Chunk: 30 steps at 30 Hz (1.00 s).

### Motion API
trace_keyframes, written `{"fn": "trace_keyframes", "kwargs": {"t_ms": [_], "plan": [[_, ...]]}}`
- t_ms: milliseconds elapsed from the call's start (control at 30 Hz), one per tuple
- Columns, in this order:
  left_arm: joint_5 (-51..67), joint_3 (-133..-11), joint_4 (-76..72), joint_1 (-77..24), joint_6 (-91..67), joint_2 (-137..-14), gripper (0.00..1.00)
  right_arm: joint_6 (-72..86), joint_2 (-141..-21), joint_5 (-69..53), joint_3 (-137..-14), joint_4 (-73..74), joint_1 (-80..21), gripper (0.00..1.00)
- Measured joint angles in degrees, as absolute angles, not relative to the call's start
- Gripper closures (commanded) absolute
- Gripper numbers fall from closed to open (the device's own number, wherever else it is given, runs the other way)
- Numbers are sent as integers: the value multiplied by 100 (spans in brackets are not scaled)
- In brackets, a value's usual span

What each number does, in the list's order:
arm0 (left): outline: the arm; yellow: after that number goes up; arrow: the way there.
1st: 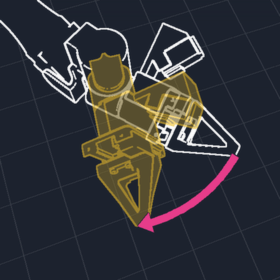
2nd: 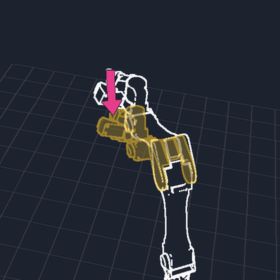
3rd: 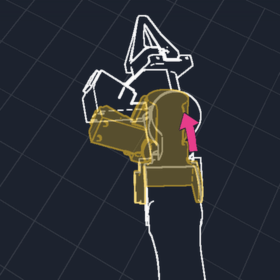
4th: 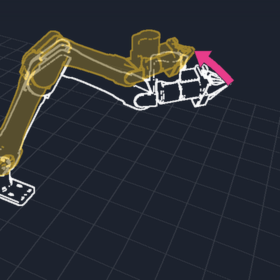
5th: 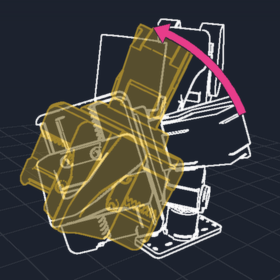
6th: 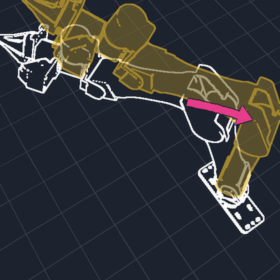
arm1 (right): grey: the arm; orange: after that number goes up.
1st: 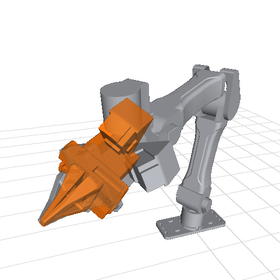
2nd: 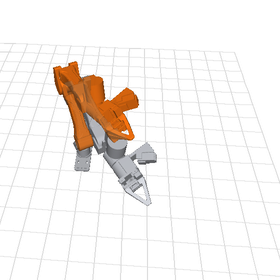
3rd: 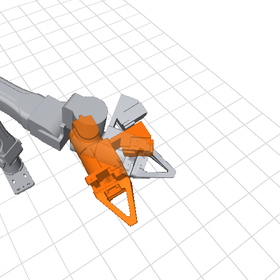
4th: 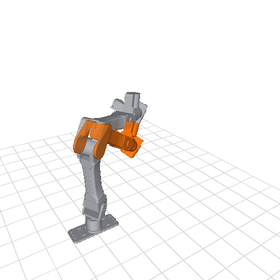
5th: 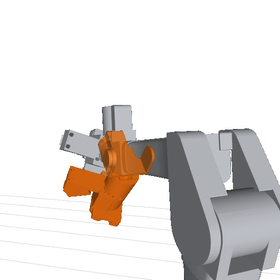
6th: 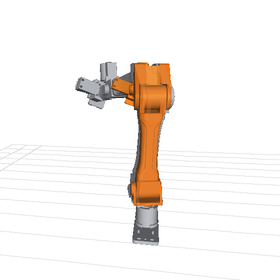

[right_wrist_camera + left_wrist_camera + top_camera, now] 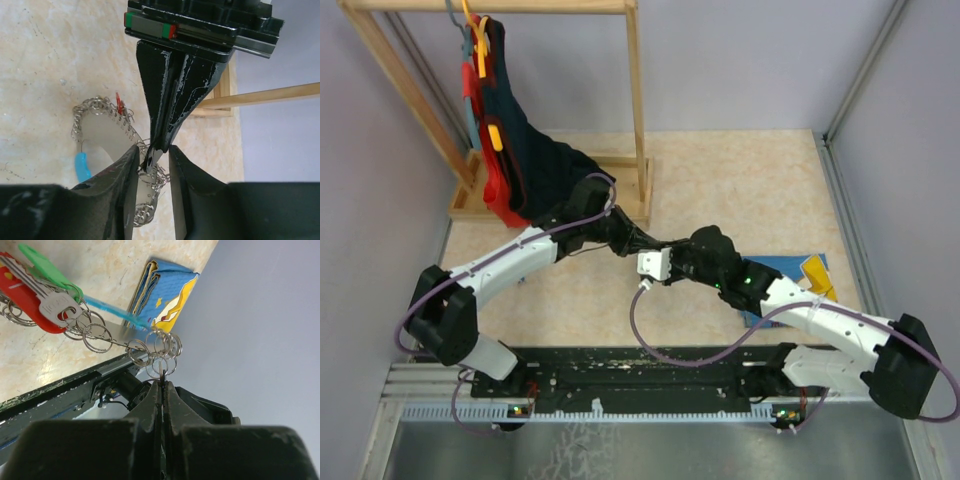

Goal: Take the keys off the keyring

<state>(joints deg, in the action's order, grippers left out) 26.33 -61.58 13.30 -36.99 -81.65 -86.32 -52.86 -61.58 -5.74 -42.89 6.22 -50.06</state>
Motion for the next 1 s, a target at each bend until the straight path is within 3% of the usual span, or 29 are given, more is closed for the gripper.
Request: {"fn": "trace_keyframes", "kwargs": {"t_ms": [200, 367, 567, 667, 800, 1000], "plan": [[2574, -6160, 1361, -3686, -8228, -8632, 100, -5426, -6228, -259, -4263, 480, -5092, 100], [2558, -6158, 1341, -3686, -8276, -8632, 99, -5468, -6228, -117, -4263, 419, -5107, 100], [2569, -5968, 1044, -3688, -8156, -8521, 63, -5378, -6165, -143, -4265, 419, -5048, 100], [2655, -5795, 733, -3686, -7964, -8324, 53, -5199, -6060, -399, -4265, 615, -4834, 100], [2788, -5485, 97, -3691, -7496, -7922, 48, -4910, -5857, -945, -4303, 932, -4449, 100], [3109, -4226, -1420, -3505, -6195, -7275, 47, -4469, -5736, -1844, -4545, 1441, -4080, 100]]}}
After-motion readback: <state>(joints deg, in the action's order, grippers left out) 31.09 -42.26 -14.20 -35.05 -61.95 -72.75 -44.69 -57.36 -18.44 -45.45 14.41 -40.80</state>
